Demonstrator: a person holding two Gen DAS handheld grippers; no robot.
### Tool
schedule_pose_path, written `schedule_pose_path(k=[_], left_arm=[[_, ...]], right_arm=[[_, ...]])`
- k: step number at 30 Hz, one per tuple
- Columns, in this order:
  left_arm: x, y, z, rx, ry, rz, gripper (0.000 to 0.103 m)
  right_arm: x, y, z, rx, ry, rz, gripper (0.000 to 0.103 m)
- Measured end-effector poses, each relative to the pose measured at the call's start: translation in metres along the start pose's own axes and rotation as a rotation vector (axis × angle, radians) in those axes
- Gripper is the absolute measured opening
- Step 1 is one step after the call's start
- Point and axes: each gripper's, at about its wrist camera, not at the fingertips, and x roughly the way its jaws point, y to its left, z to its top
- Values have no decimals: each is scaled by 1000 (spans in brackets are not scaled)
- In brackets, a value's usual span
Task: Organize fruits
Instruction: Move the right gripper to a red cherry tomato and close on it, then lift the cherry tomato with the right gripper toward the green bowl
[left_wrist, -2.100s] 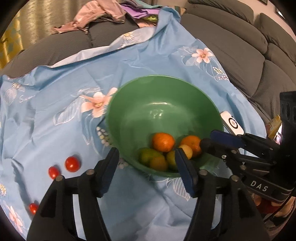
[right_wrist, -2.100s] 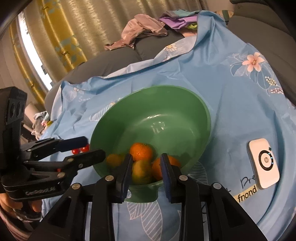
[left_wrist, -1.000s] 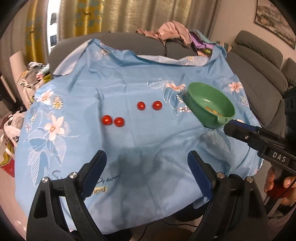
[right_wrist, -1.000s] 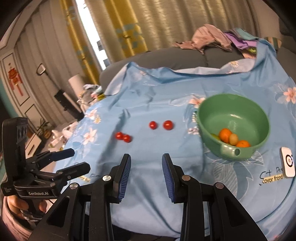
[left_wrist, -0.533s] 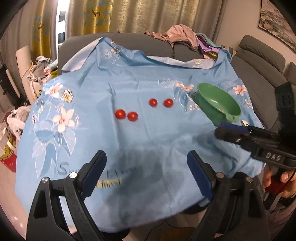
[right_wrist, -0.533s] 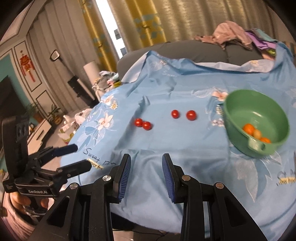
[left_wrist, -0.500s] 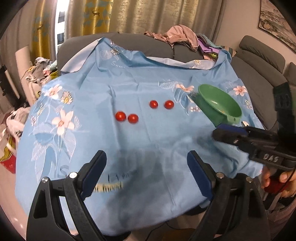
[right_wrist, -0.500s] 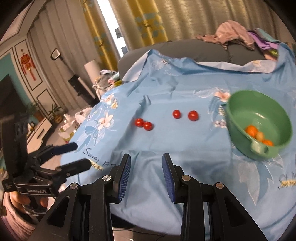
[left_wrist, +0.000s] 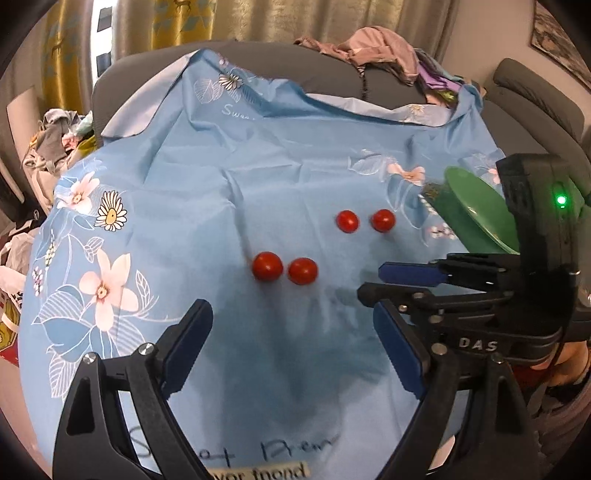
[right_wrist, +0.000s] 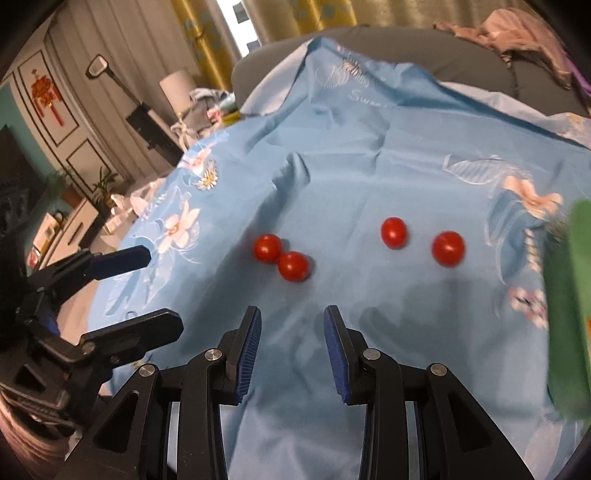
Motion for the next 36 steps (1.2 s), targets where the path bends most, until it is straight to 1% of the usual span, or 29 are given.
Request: schedule_pose_path(k=[10,12,19,25,32,34,36], left_arm=[[17,9,8,5,24,-4,88],[18,11,8,11,25,5,88],[15,20,7,8,19,0,88],[8,33,4,-20,13,10,88],[13,32,4,-19,26,4,88],[16,29,5,-14,30,-2,88],[20,27,7,-5,35,-6,87]], right_arm=[[35,-4,17,4,58,1,35],[39,-3,19,2,64,3,35],[46,0,24,-21,80,3,35],[57,6,28,-55,100,-5,35],[69,10,31,-82,118,-9,35],[70,8,31,-84,112,-16,30],[68,4,31,-71,106,-12,30]])
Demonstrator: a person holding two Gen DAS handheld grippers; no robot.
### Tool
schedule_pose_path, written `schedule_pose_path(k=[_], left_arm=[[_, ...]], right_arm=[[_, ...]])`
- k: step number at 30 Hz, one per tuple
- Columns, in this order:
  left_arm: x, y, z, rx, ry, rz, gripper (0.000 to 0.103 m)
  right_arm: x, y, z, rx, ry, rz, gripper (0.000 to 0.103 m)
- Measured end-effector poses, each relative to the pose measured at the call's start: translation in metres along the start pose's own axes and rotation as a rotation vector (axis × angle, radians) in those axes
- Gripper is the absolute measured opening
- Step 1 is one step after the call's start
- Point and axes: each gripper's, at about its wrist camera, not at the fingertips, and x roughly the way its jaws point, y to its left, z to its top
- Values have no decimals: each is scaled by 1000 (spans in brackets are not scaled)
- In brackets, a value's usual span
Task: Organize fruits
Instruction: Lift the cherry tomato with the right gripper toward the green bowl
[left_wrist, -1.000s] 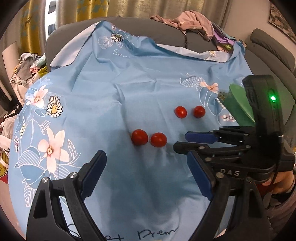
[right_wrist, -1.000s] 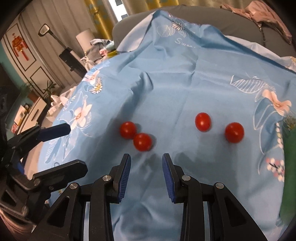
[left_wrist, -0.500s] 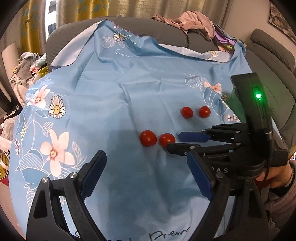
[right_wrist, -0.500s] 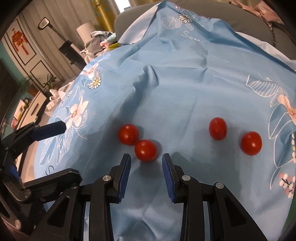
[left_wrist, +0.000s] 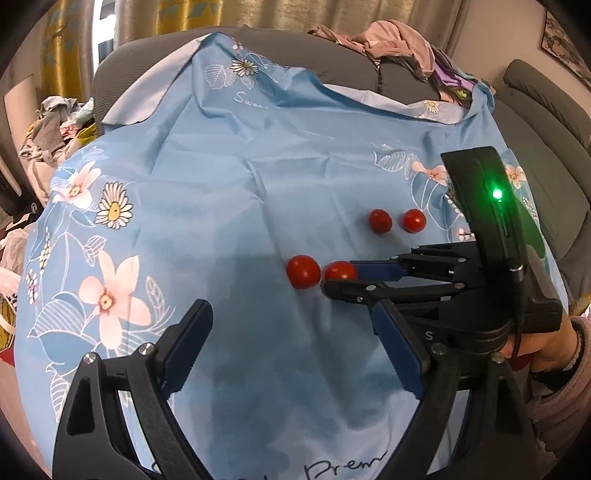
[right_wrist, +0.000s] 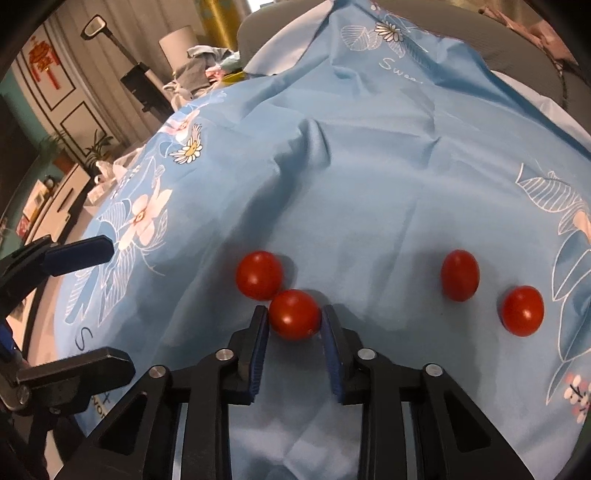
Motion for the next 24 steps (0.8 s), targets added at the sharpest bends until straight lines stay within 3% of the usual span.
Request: schedule_pose_path(k=[13,18,24], left_arm=[[49,-27,34,199,100,-32,55],[71,-35,38,289,162,30,53],[91,-44,37,396,259,114,44]], right_arm=[[-44,-45,-31,130,-86,7,30],[-50,-50,-36,143,-110,36,30],[-53,-52,-37,154,-134,68,30]])
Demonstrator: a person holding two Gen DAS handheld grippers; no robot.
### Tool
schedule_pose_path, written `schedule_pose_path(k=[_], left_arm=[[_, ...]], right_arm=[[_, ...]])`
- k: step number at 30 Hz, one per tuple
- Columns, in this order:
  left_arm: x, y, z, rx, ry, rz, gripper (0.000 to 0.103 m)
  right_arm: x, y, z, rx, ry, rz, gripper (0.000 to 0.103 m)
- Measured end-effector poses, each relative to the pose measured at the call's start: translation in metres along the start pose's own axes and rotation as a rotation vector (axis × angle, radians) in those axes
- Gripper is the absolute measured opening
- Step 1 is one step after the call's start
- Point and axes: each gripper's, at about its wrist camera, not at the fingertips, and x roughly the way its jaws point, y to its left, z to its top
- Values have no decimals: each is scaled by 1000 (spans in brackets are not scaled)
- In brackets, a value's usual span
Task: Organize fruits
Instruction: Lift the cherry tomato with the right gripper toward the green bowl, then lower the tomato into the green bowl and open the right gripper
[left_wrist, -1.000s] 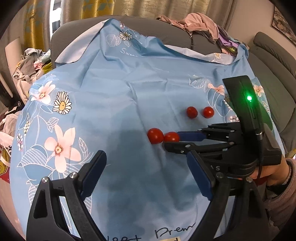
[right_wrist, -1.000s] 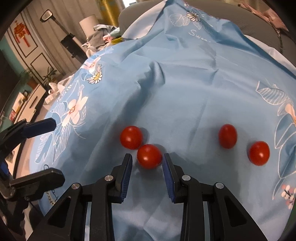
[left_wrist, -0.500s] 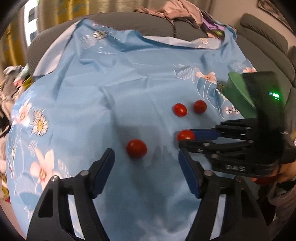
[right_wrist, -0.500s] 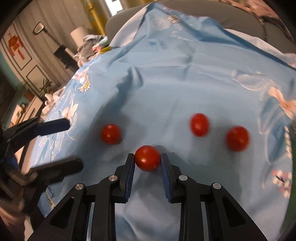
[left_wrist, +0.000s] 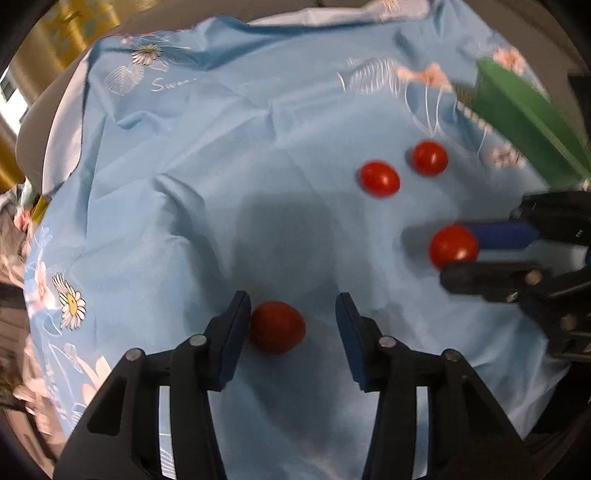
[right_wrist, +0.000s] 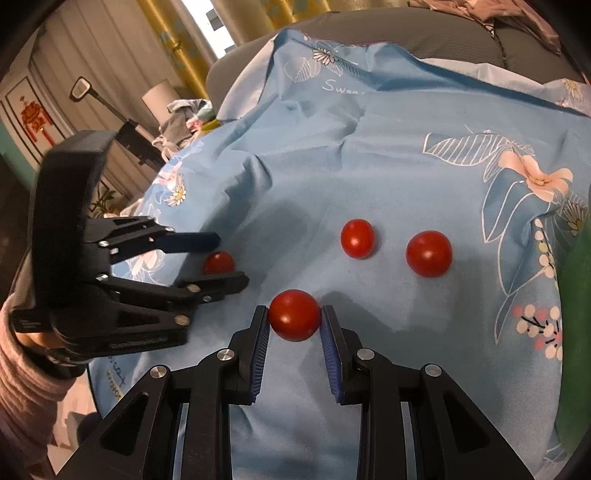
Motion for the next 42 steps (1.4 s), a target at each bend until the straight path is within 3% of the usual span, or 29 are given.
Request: schedule_pose_path(k=[2,8,28,42], left_arm=[[5,-2,1,12,40,2,38],[6,15,-4,-92,33,-86,28],[-7,-4,-23,-219,-19,-99,28],[-71,-40,-10,-210,-175,-110,28]], right_arm=[[-1,-1,0,2,-4,5,30],[-3,-6,-3,11,-14,13,30],[-21,-7,-3,22,-49,-1,30],[-79,-5,-16,33,-138,-47,30]])
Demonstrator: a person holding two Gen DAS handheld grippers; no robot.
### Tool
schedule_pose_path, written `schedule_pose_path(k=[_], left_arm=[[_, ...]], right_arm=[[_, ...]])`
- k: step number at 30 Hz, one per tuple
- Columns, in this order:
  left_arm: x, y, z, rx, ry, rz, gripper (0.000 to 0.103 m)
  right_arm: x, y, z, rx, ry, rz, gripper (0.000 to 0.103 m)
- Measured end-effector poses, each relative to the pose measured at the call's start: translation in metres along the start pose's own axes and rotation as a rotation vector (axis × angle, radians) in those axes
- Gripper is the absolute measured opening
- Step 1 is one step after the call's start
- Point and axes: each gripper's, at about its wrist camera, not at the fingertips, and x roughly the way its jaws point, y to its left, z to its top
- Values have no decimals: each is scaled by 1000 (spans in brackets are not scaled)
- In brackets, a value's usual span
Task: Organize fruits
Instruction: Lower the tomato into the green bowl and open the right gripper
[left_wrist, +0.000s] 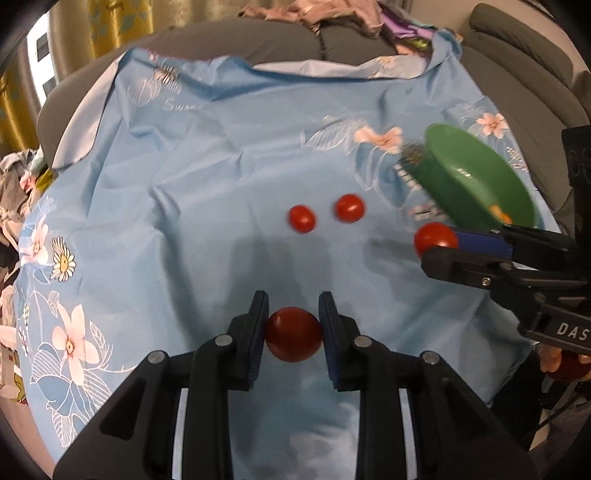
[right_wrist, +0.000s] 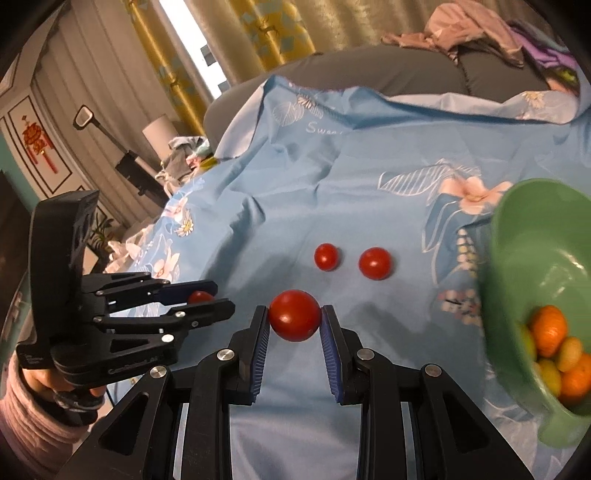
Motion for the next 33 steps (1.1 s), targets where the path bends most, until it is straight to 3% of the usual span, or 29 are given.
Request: schedule_pose_path(k=[14,33], left_arm=[[-26,-67,33,95,-94,-50,28],[9,-158,94,238,-102,-178,28]], right_arm=[[-70,-29,-4,41,-137,-71,30],[-115,-103,-7,149,-229,-196,30]])
